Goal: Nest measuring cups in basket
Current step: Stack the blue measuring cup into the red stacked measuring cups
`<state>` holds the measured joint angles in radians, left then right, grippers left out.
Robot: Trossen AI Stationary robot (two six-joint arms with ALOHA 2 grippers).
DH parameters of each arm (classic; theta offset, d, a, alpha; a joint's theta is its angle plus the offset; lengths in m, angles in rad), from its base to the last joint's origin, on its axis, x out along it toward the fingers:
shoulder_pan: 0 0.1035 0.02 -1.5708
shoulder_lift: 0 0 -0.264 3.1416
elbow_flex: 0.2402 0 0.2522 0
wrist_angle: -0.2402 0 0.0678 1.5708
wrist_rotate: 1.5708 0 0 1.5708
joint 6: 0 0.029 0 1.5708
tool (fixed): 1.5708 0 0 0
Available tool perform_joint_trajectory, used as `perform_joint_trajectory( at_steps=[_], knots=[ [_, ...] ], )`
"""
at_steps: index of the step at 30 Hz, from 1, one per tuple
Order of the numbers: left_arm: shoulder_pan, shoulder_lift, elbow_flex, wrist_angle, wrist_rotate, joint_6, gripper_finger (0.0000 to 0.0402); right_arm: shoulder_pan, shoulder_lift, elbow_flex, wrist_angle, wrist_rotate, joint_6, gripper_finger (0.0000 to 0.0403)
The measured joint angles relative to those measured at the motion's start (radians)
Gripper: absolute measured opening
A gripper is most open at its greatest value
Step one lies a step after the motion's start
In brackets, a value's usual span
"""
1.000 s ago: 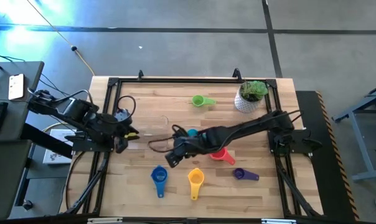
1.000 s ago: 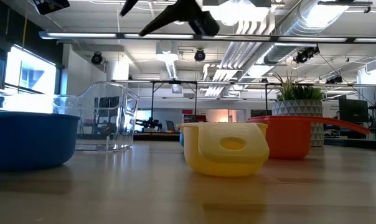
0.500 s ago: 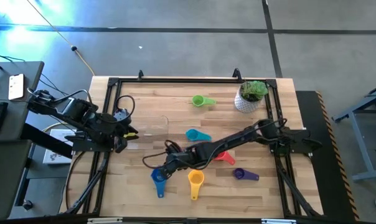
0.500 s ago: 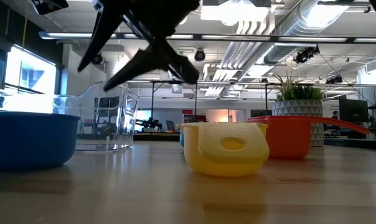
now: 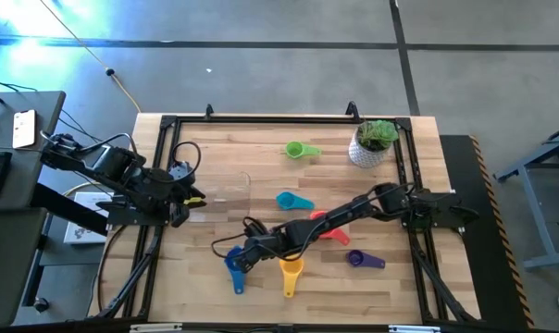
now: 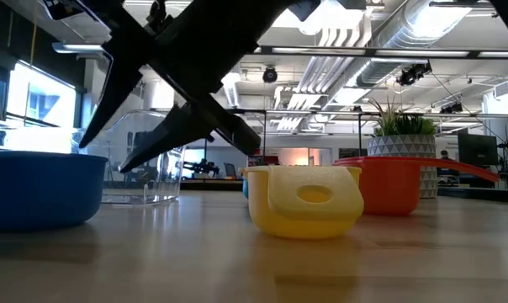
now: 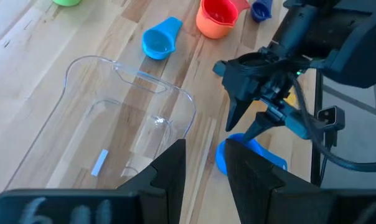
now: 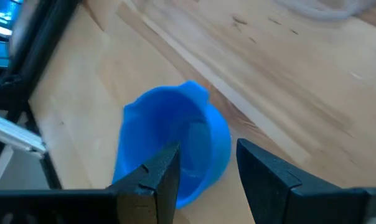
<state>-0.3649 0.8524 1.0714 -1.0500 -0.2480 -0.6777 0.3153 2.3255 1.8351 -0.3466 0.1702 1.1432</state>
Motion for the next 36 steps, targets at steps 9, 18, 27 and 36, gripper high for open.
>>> perform_joint_trajectory(
  at_steps=[9, 18, 27, 36],
  knots=[
    [0.0, 0.0, 0.0, -0.001, -0.03, 0.001, 0.0104, 0.0, 0.026, 0.0, -0.015, -0.032, 0.028, 0.0141],
    [0.0, 0.0, 0.0, -0.001, -0.03, 0.001, 0.0104, -0.006, 0.026, 0.0, -0.014, -0.046, 0.034, 0.0015],
    [0.0, 0.0, 0.0, -0.001, -0.03, 0.001, 0.0104, -0.015, 0.019, 0.0, -0.017, -0.148, -0.048, 0.0005],
    [0.0, 0.0, 0.0, -0.001, -0.037, 0.0, 0.0104, -0.021, -0.045, 0.105, -0.276, -0.158, -0.247, 0.0004]
  ],
)
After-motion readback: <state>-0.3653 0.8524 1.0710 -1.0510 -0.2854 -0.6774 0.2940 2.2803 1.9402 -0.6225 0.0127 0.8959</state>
